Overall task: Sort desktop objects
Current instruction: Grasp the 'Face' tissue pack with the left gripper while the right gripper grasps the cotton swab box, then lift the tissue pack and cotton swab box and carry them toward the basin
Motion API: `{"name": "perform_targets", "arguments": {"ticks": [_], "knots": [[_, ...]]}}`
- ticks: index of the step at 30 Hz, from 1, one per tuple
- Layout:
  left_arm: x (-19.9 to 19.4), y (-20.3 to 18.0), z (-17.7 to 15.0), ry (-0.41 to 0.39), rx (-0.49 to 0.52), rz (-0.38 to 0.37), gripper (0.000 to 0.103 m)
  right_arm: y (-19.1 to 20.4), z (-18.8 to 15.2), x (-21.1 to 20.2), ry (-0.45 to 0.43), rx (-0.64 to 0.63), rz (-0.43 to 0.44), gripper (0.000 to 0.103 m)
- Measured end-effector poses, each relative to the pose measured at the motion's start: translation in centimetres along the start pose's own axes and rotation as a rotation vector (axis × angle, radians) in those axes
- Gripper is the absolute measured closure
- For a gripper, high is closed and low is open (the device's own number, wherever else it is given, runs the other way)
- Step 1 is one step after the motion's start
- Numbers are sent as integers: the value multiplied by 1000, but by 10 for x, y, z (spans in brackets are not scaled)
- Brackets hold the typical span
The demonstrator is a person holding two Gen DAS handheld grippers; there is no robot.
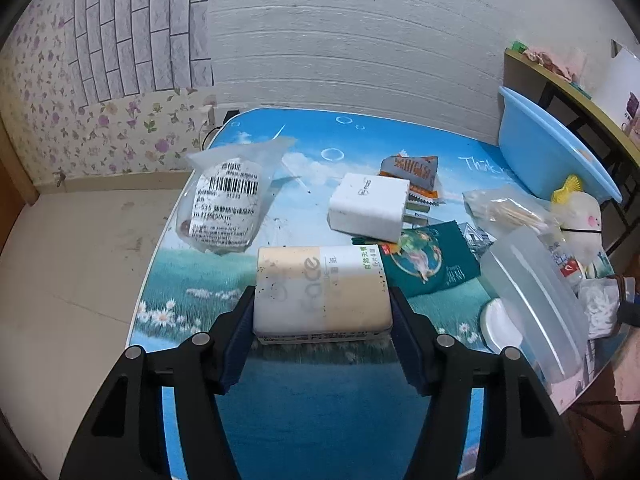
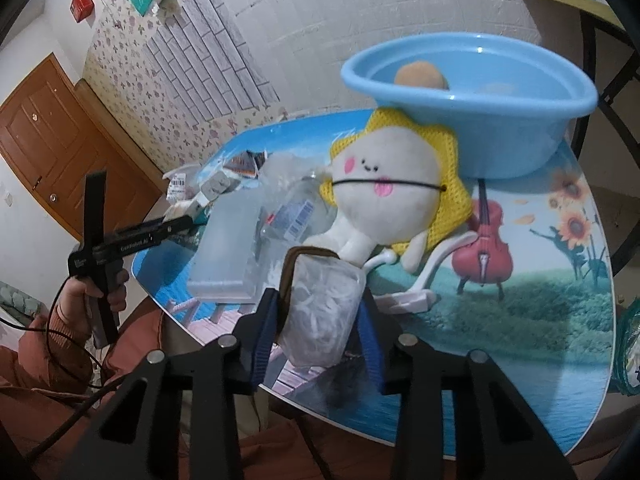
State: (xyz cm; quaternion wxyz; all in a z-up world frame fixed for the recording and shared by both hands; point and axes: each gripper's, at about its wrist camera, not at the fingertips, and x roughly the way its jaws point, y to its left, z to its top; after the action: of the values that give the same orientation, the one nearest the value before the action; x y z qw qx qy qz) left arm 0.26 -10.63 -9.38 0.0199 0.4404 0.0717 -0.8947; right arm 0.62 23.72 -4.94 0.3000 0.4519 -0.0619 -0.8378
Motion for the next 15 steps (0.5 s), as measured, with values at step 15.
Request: {"name": "perform_targets", "arguments": {"ticks": [15], "knots": [[-18,-22,-19,-3,49,34,41,0,-1,-24,-106,-181,-200,70]]}}
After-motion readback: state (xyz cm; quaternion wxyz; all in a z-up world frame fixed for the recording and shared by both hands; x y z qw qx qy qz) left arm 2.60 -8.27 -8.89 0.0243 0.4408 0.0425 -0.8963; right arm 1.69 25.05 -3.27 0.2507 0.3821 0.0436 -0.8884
